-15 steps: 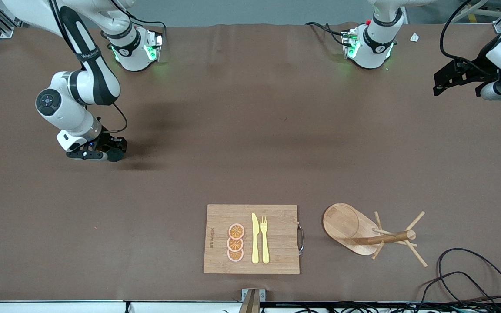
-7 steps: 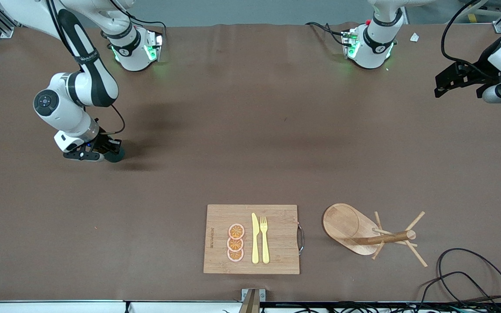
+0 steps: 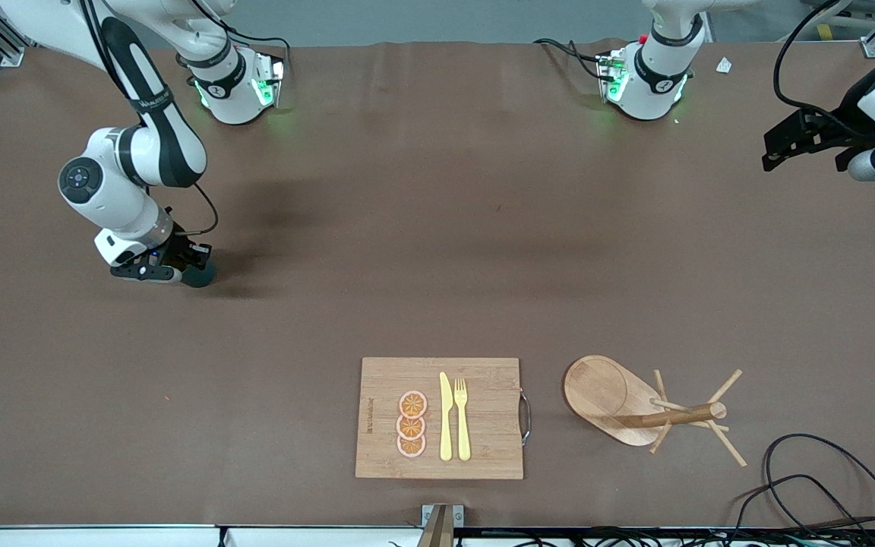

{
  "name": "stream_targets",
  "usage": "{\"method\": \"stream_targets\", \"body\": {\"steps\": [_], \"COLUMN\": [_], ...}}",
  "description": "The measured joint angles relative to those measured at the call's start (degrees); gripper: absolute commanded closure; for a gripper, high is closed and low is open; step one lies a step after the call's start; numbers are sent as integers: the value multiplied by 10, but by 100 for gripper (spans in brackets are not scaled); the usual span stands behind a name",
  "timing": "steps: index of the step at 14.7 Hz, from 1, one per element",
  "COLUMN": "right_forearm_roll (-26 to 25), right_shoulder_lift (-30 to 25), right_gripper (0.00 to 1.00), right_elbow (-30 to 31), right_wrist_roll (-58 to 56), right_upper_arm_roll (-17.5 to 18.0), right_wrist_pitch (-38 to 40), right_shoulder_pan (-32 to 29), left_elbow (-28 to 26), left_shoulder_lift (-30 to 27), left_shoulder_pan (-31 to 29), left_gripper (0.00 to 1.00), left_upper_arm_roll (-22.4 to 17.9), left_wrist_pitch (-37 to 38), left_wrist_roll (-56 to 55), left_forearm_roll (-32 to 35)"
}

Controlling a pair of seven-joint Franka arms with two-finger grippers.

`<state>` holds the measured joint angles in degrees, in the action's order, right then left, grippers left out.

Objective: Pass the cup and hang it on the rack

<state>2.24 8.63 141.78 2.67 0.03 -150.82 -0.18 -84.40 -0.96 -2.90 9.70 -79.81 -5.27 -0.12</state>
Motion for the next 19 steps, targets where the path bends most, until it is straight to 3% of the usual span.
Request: {"method": "stream_targets", "body": {"steps": [4,8,11,14,19], "right_forearm_roll": [0,2,13,66,77], "right_shoulder_lift": [-23,-75,-79,-56,50], "right_gripper": [100,100,100,100,100], "right_elbow": [-13,-99,-149,-170,-266], "right_wrist_roll": [29,213,374,494,749], "right_upper_arm_roll": [6,14,17,17,17], "right_wrist_pitch": [58,219,249,232,202], "right_shoulder_pan": [38,145,237,307,438], "left_elbow": [0,0,0,0,0], "left_shoulder_lift": [0,0,0,0,0], "left_shoulder_pan": [0,0,0,0,0], "left_gripper": [0,0,0,0,0], "left_upper_arm_roll": [0,-1,-1,-1,-1], "left_wrist_pitch": [0,-2,-5,-5,-5], "left_wrist_roll": [0,0,0,0,0], "left_forearm_roll": [0,0,0,0,0]}}
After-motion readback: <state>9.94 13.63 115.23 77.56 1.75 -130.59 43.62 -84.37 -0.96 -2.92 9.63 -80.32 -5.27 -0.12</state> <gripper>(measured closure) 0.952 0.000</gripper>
